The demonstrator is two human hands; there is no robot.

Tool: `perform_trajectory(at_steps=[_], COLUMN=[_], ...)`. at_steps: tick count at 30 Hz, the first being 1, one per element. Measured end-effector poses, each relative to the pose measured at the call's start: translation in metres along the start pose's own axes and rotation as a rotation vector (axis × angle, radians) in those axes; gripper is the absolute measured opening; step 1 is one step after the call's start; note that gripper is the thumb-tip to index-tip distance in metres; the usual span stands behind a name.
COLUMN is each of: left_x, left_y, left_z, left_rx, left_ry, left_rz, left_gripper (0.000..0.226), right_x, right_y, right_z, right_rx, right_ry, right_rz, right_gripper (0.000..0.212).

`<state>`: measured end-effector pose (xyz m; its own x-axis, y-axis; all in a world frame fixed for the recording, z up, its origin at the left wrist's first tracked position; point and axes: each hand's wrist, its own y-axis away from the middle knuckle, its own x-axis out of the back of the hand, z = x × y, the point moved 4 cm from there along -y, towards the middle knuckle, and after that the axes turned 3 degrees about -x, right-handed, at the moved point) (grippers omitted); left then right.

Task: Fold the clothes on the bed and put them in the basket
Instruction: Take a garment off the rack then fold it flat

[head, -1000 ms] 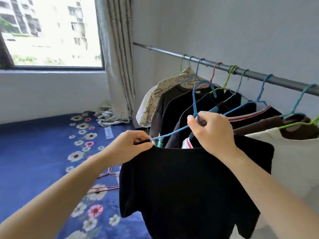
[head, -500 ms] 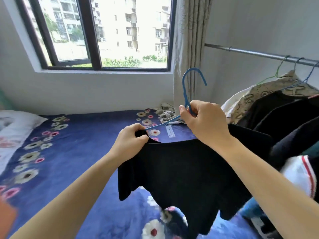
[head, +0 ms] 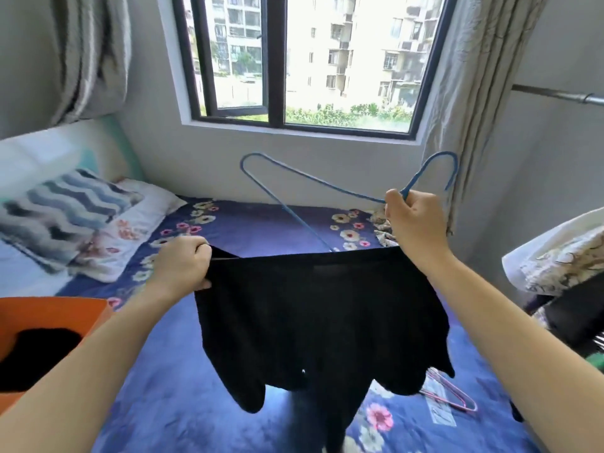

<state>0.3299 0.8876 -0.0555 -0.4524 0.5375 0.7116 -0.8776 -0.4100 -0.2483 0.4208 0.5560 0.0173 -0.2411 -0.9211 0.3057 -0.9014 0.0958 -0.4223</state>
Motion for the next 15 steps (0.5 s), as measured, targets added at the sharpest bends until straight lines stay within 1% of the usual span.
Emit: perform_trajectory(at_steps=[2, 3, 4, 5, 6, 7, 9, 10, 12, 15], left_x=[0.009, 0.011, 0.012, 0.011, 0.008, 0.001, -0.027, -0.045, -0.094, -0.155], left_y=[-0.013, -0.021, -0.031, -0.037, -0.043, -0.047, -0.051, -0.049, -0.045, -0.027], left_z=[0.001, 0.003, 0.003, 0.002, 0.001, -0.001, -0.005, -0.008, -0.015, -0.024], left_rx=[0.111, 0.144, 0.162, 0.176, 0.19, 0.207, 0.253, 0.281, 0.33, 0.407], left_ry=[0.223, 0.292, 0.329, 0.352, 0.356, 0.345, 0.327, 0.329, 0.323, 0.281], left_rz=[0.108, 0.159, 0.196, 0.219, 0.231, 0.234, 0.195, 0.148, 0.02, -0.097], left_gripper=[0.028, 0.03, 0.032, 0.033, 0.033, 0.033, 0.032, 0.032, 0.031, 0.03], right_x=[-0.014, -0.018, -0.018, -0.016, -0.011, -0.005, 0.005, 0.005, 0.0, -0.008], right_y=[-0.014, -0.023, -0.032, -0.044, -0.057, -0.071, -0.091, -0.095, -0.087, -0.043], right_z=[0.009, 0.01, 0.011, 0.013, 0.017, 0.026, 0.056, 0.076, 0.13, 0.218], right_rx=[-0.245, -0.342, -0.404, -0.431, -0.434, -0.438, -0.465, -0.493, -0.594, -0.706], right_ry=[-0.411, -0.622, -0.806, -0.938, -0.998, -0.967, -0.693, -0.551, -0.395, -0.143], right_rz=[-0.039, -0.051, -0.059, -0.065, -0.069, -0.073, -0.102, -0.149, -0.304, -0.49], right_gripper=[0.038, 0.037, 0.035, 0.032, 0.03, 0.029, 0.036, 0.036, 0.031, 0.026])
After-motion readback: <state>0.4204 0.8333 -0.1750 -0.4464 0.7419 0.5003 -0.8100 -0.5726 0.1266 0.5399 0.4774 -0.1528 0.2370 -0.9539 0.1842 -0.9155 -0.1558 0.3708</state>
